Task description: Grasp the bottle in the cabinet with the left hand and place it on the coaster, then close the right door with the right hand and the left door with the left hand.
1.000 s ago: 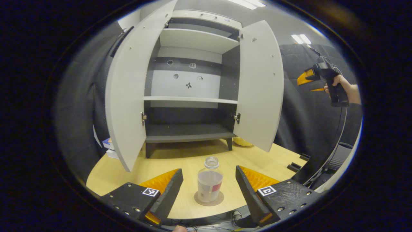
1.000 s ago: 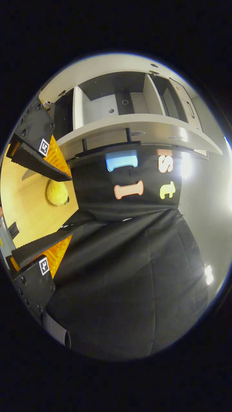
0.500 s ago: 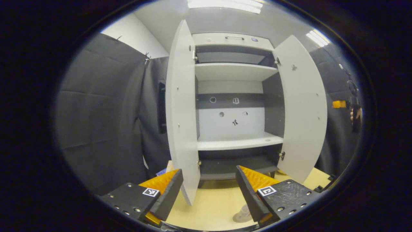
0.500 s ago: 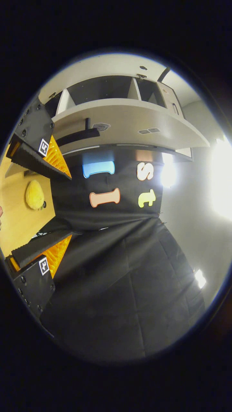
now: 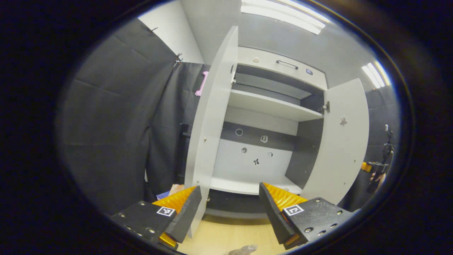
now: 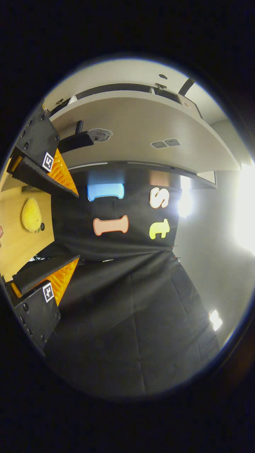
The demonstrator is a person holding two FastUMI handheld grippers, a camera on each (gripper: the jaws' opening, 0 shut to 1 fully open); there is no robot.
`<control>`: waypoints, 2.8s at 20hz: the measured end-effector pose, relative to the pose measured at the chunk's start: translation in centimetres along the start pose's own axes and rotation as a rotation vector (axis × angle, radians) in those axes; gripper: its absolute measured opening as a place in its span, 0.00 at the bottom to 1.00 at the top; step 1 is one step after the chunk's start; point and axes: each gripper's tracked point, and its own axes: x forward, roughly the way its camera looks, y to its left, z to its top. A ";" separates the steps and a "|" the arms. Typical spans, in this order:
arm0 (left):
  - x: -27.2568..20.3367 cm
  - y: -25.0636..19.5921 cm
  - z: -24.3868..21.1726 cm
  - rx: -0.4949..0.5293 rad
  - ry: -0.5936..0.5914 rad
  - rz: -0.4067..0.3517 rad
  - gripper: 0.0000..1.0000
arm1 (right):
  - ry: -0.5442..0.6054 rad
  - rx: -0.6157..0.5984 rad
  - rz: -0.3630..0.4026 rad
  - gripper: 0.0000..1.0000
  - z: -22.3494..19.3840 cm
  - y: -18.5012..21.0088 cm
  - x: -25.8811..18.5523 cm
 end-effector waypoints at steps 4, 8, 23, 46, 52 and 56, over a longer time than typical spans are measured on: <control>0.1 3.7 1.0 0.051 -0.005 0.084 0.93 | 0.021 -0.018 0.052 0.97 -0.3 2.0 0.3; -0.7 5.3 0.4 0.019 -0.022 0.093 1.00 | 0.051 -0.029 0.042 0.94 -0.6 2.4 0.3; -2.4 9.4 -3.2 0.021 0.053 0.167 0.95 | 0.076 -0.078 0.190 0.94 -0.3 13.2 0.0; 2.3 20.0 1.3 -0.054 0.013 0.076 0.95 | 0.211 0.029 0.245 0.97 -9.4 16.6 -6.5; 5.8 19.4 1.5 -0.022 0.038 0.003 0.95 | 0.295 0.043 0.227 0.97 -13.8 16.2 -10.3; 7.3 18.3 2.3 -0.072 0.024 -0.074 0.95 | 0.332 0.014 0.202 0.99 -15.7 14.8 -12.8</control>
